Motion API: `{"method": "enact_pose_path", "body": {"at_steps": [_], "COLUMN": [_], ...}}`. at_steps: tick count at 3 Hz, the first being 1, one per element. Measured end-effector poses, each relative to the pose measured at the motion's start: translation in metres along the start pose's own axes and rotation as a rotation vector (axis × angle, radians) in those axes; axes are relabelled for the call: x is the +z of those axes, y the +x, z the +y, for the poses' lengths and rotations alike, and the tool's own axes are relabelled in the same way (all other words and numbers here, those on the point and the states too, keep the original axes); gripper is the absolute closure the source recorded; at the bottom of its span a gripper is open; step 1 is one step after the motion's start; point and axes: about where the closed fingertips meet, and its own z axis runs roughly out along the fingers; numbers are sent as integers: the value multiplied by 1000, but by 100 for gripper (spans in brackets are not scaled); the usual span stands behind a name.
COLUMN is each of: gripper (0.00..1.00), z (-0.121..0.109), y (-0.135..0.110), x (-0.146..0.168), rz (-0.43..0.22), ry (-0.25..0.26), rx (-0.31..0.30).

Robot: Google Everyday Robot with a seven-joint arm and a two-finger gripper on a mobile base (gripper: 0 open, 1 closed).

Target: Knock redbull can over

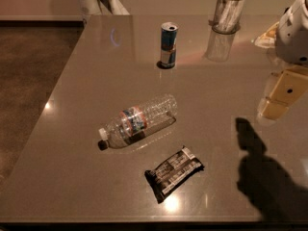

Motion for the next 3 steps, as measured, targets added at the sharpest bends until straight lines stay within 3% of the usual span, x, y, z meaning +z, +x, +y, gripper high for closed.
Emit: {"method": "enact_pose_path", "body": {"at_steps": [1, 2, 3], "gripper": [0, 0, 0], "z": [0, -20, -61], "y": [0, -15, -39], "x": [0, 8, 27], "rz": [0, -27, -80], "ry": [0, -7, 1], "rx": [0, -6, 30]}}
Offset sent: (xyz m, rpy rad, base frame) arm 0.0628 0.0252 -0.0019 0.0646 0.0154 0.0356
